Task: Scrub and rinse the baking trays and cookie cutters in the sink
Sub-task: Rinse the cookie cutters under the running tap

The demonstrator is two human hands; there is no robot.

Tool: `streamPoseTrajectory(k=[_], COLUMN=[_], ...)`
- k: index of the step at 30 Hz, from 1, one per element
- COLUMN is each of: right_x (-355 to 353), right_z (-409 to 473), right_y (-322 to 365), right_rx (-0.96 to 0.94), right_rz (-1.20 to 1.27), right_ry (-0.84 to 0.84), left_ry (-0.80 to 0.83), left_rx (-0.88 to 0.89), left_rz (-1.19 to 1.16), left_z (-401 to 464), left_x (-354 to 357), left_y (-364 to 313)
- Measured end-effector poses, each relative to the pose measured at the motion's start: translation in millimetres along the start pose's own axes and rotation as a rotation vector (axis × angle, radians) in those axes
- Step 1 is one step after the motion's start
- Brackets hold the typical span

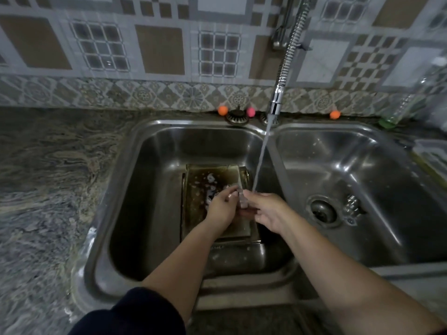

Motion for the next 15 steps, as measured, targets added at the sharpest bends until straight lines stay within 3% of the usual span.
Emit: streamPoseTrajectory(k=[6, 11, 15], right_x=[-23.7, -29.3, -26.1], right_z=[-2.3, -0.5, 0.5], right_y=[1.5, -0.5, -1.8], right_rx=[-0.055, -0.103, -0.071], right_rz=[0.015, -0.33, -0.268], right_ry=[0.0, -0.048, -0.012], left_ry=[0.095, 0.172, 0.123], left_rx=[-0.114, -0.318, -0.208], left_rz=[-0.224, -0.322, -0.34], left_z=[-10.9, -19.9, -17.3], left_x=[24.4, 30.7, 22.2], left_y=[-7.5, 2.2, -3.0])
Point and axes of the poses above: each hand's wrist, its own z-axis towards the middle knuckle, its own x-axis out of the palm, y = z × x, the point moved 8 cm from there along z, towards the middle knuckle, and after that the axes turned 4 degrees about -y, right-handed, at the moved point
